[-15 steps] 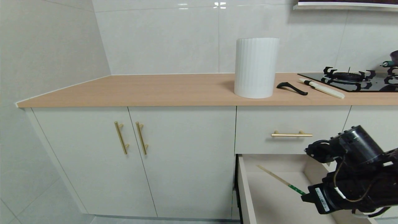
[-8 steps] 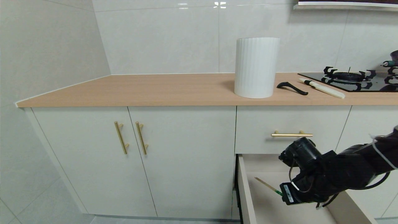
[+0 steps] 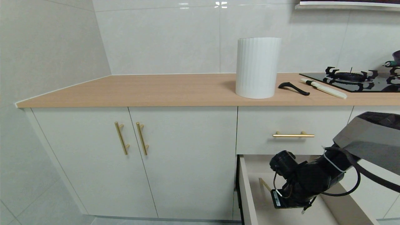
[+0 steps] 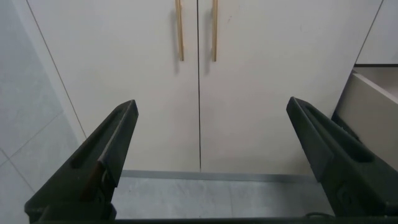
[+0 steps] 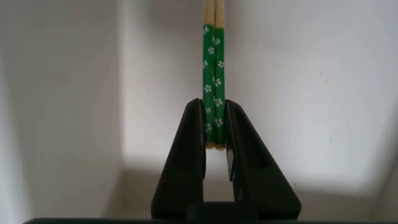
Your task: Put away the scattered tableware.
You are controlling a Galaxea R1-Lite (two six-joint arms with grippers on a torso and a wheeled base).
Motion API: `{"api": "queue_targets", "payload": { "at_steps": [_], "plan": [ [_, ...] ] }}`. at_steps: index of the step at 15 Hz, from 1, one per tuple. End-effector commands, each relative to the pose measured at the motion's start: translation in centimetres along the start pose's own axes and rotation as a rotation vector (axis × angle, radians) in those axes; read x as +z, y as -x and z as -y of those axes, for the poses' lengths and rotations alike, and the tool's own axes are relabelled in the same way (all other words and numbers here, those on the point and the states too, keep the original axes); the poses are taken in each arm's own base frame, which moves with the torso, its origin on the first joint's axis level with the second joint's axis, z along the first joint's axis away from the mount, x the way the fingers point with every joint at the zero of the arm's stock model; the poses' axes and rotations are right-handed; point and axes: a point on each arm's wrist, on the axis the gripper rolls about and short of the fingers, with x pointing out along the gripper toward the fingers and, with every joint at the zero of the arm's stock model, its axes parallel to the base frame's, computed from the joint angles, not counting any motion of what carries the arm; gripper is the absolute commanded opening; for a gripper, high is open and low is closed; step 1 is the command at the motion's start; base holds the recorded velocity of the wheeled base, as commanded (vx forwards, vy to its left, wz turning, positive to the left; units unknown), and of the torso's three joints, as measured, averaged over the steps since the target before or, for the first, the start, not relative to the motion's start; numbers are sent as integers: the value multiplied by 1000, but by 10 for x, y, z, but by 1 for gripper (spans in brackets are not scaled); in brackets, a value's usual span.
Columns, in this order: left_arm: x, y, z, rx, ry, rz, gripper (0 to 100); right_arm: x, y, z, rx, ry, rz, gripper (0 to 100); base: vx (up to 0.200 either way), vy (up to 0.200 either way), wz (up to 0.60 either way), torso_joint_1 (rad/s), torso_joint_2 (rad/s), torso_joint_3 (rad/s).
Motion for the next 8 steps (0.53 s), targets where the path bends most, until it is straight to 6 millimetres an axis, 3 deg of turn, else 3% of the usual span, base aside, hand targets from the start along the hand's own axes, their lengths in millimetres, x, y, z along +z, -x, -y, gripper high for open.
{"api": "queue_targets", "payload": {
  "at_steps": [1, 8],
  "plan": [
    [0, 0, 0, 1, 0, 1, 100, -8, -13, -4, -18, 19, -43, 0, 0, 0, 0, 0, 0, 0],
    [0, 0, 0, 1, 0, 1, 100, -9, -13, -5, -20, 24, -45, 0, 0, 0, 0, 0, 0, 0]
  ]
}}
